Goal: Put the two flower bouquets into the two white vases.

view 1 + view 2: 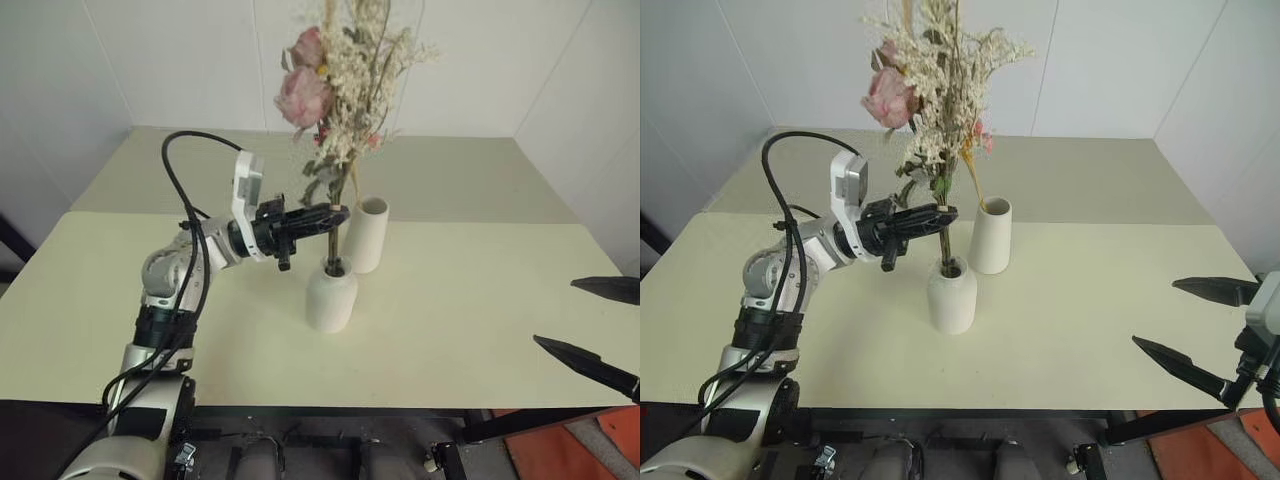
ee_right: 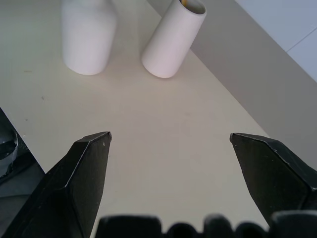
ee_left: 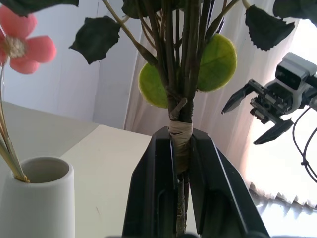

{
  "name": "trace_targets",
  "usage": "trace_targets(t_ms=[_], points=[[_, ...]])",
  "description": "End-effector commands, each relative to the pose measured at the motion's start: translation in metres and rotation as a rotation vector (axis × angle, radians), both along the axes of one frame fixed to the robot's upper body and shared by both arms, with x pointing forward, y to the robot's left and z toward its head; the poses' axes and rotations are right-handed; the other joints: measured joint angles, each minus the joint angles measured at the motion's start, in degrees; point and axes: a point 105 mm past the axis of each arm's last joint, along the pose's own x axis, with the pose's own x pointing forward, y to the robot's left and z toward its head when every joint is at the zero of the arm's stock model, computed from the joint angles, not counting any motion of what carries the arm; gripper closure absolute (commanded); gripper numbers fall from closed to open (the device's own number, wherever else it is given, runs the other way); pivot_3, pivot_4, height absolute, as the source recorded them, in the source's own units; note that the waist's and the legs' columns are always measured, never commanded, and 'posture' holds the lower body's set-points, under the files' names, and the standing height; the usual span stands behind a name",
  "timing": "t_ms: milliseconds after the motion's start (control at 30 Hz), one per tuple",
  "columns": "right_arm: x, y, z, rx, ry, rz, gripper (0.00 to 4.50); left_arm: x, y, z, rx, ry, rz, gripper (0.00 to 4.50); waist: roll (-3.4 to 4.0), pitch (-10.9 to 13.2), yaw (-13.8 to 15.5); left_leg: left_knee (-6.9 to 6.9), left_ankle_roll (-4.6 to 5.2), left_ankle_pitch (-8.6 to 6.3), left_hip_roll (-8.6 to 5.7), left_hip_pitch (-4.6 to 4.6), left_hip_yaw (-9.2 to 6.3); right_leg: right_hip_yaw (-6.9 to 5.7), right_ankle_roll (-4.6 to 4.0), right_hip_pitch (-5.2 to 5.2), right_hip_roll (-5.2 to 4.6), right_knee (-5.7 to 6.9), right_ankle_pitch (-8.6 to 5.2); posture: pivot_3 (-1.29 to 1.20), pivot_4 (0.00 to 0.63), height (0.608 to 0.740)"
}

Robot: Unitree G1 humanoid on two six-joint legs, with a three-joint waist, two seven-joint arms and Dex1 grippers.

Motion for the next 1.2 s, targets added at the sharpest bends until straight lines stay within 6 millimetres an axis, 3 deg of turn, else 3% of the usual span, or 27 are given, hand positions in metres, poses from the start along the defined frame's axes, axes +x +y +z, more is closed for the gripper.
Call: trace_targets(t_ms=[33,67,233,533,633,767,1000,1200], points=[[0.001,-0.001,0.008,-0.024,-0.040,-0.002,0.00,-0.006,-0.004,0.005,0.000,-0.087,-0.005,4.38,0.00,0.00,0.02,0.00,0.00,0.00,0.00,0.00,0.00,0.00,0.00,0.00,0.00,0.00,0.00,0.00,0.150,0.740],[0.001,-0.001,0.008,-0.026,-0.041,-0.001,0.00,-0.005,-0.004,0.005,-0.008,-0.080,-0.004,4.38,0.00,0.00,0.02,0.00,0.00,0.00,0.00,0.01,0.00,0.00,0.00,0.01,0.00,0.00,0.00,0.00,0.150,0.740],[0.000,-0.002,0.007,-0.032,-0.041,-0.007,0.00,-0.011,-0.001,0.003,0.011,-0.083,-0.044,2.81,0.00,0.00,-0.03,0.00,0.00,0.00,0.00,0.00,0.00,0.00,0.00,0.00,0.00,0.00,0.00,0.00,0.150,0.740],[0.001,-0.004,0.005,-0.040,-0.039,-0.016,0.00,-0.012,0.020,-0.031,0.287,-0.089,0.000,0.01,0.01,-0.01,-0.46,0.00,0.00,0.00,0.01,0.02,0.00,0.00,-0.04,-0.01,0.00,0.00,-0.04,0.00,0.150,0.740],[0.003,-0.004,0.005,-0.039,-0.040,-0.014,0.00,-0.009,0.028,-0.034,0.346,-0.092,0.049,0.01,0.01,-0.01,-0.44,-0.02,0.00,0.00,0.03,0.00,0.00,0.00,-0.05,-0.04,0.00,0.00,-0.04,0.00,0.150,0.740],[0.004,-0.005,0.005,-0.043,-0.041,-0.014,0.00,-0.008,0.045,-0.024,0.344,-0.124,0.103,0.01,0.02,-0.01,-0.36,-0.01,0.00,0.00,0.02,0.00,0.00,-0.01,-0.22,-0.02,-0.01,0.00,-0.14,0.00,0.150,0.740],[0.000,-0.016,0.010,-0.054,-0.035,-0.038,0.00,-0.014,0.119,-0.003,0.453,-0.249,0.312,0.01,0.02,-0.01,-1.33,-0.10,0.00,-0.01,0.06,0.03,0.02,0.00,-0.21,-0.08,0.00,0.00,-0.14,0.00,0.150,0.740],[-0.004,-0.036,0.019,-0.066,-0.021,-0.080,0.00,-0.028,0.157,0.027,0.529,-0.356,0.428,0.01,0.02,-0.01,-0.78,-0.10,0.00,-0.01,0.08,0.02,0.04,-0.06,-0.37,-0.07,-0.04,-0.03,-0.24,0.00,0.150,0.740]])
